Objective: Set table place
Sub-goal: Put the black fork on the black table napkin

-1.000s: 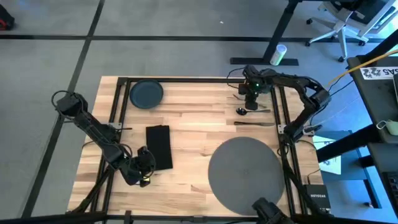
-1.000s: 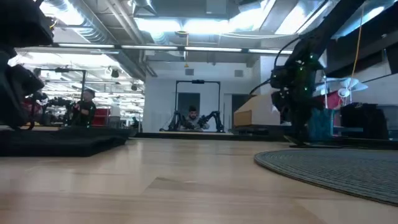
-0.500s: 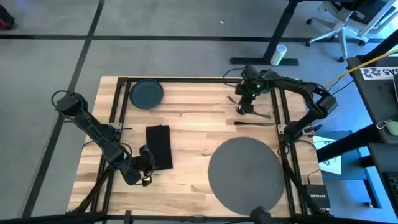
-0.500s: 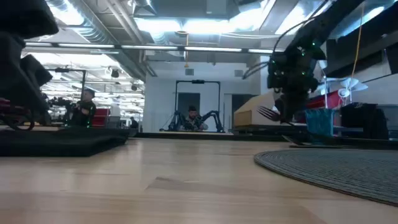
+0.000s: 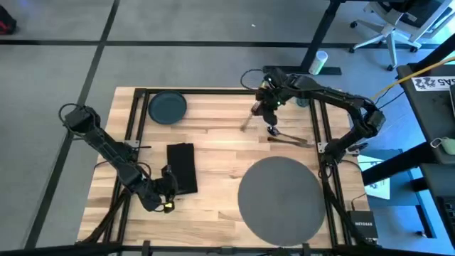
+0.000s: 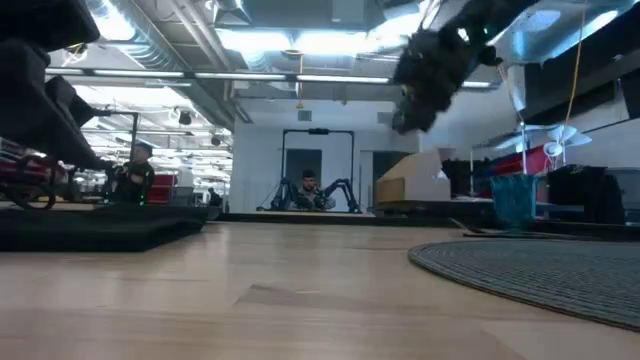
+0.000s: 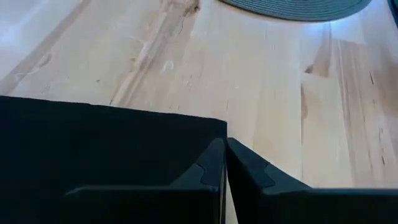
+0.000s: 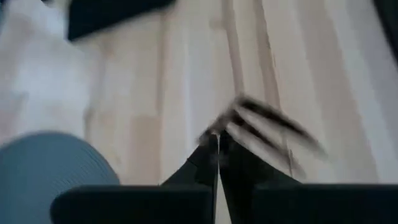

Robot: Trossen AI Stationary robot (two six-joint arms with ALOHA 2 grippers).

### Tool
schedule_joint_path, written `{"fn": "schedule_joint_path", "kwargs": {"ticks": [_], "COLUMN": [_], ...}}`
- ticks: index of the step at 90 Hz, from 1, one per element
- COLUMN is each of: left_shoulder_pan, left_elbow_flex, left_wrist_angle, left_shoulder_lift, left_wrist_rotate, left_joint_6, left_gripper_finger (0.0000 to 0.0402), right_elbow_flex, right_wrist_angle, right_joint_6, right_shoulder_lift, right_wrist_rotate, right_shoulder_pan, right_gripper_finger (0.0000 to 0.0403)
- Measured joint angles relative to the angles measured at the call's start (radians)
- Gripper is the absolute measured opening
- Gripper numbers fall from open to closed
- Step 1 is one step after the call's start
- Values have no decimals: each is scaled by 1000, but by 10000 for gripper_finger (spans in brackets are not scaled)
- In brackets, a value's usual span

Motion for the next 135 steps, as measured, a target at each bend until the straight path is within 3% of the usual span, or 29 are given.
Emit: {"fn": "schedule_joint_path", "kwargs": {"ticks": [16,32,47,61,76,105,122,135], "left_shoulder_pan": [0,0,0,4,32,145,265,370], "left_elbow_flex": [0,0,0,0,0,0,0,0], "left_wrist_angle": [1,1,1,1,2,31,29,29], "left_shoulder_lift": [0,0,0,0,0,0,0,0], "left_wrist_rotate": [-29,-51,-51,-52,-52,-49,-35,37], "left_joint_6": [20,35,34,33,39,69,118,146], "left_gripper_finger": [0,0,0,0,0,0,0,0], "right_elbow_flex": [79,82,58,-4,-85,-132,-132,-132], "right_wrist_angle": [-2,11,-6,-39,14,214,338,402], "right_joint_6": [48,38,-48,-186,-262,-349,-368,-307], "right_shoulder_lift": [0,0,0,4,53,191,236,273], "right_wrist_rotate": [-51,-38,97,301,362,394,386,370], "right_shoulder_pan": [80,194,266,307,352,420,432,432], "right_gripper_finger": [0,0,0,3,21,66,29,5]}}
